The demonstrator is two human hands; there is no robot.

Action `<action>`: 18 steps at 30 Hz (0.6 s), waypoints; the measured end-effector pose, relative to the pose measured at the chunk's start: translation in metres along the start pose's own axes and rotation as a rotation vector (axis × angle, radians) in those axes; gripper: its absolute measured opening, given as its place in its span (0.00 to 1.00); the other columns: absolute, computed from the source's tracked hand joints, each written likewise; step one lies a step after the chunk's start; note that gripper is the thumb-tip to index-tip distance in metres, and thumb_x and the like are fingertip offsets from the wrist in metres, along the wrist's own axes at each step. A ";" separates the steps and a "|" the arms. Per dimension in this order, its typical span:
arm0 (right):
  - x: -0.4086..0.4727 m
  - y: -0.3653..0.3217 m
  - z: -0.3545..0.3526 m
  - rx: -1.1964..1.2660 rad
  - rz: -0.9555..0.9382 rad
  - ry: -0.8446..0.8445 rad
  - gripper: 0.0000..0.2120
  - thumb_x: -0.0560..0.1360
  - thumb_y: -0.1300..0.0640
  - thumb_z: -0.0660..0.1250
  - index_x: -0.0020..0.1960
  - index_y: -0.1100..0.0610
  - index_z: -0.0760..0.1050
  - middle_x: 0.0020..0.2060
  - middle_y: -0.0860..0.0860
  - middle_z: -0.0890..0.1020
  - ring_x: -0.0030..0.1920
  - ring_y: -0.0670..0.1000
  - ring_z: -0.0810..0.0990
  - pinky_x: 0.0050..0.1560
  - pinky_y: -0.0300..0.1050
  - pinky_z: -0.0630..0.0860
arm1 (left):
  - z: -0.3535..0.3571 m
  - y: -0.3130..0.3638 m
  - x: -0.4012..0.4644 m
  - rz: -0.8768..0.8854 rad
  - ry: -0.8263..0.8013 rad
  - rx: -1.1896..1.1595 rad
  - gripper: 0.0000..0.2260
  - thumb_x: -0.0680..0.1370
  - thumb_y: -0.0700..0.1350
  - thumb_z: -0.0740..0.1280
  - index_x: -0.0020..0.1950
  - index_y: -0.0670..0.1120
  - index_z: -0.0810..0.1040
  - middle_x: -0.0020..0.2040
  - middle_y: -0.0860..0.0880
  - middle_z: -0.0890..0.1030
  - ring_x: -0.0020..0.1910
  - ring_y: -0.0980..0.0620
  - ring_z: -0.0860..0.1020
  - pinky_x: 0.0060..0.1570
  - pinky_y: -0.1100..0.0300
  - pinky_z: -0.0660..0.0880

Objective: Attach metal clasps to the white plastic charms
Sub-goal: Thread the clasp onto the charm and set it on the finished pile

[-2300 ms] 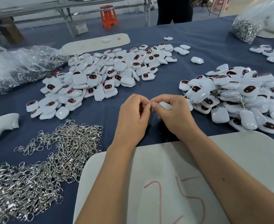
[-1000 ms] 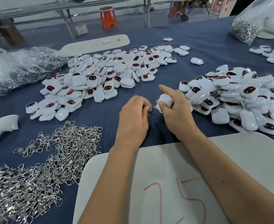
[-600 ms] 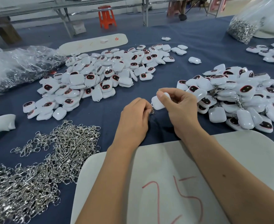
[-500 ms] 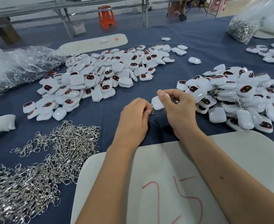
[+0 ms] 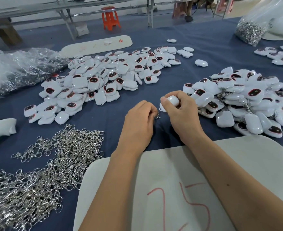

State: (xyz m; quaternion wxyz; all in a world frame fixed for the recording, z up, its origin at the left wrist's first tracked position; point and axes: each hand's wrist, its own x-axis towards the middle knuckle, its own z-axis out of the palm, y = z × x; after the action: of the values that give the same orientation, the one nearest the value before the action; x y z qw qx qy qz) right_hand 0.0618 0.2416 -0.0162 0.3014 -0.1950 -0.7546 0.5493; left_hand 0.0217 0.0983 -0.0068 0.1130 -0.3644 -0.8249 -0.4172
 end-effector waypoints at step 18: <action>-0.005 -0.011 0.000 -0.120 -0.027 -0.101 0.06 0.83 0.55 0.65 0.50 0.57 0.74 0.41 0.53 0.81 0.42 0.50 0.76 0.45 0.44 0.73 | 0.004 0.007 -0.002 -0.134 -0.015 0.024 0.07 0.81 0.36 0.62 0.46 0.44 0.77 0.45 0.51 0.78 0.44 0.48 0.76 0.47 0.47 0.74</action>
State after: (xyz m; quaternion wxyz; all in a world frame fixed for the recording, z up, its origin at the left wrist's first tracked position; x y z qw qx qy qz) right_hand 0.0657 0.2347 -0.0068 0.2581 -0.1744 -0.8032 0.5079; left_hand 0.0284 0.1030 -0.0065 0.0832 -0.3102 -0.8532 -0.4110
